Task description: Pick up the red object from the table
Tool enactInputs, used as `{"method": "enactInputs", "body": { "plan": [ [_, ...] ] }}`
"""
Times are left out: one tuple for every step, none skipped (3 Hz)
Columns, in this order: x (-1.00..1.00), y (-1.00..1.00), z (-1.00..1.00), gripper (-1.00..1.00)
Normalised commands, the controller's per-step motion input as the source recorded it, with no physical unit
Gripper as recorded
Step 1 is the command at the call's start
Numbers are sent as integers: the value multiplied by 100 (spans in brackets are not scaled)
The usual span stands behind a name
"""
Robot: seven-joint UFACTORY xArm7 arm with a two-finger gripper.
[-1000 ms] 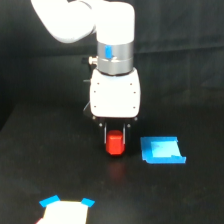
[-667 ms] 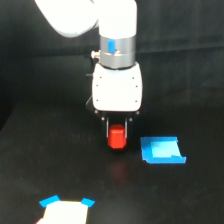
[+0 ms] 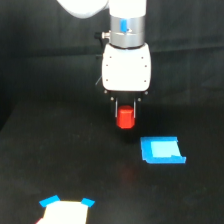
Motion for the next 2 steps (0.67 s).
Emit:
{"method": "enactInputs", "body": {
  "plan": [
    [-27,100,83,-100],
    [-41,-6,100,-67]
  ]
}}
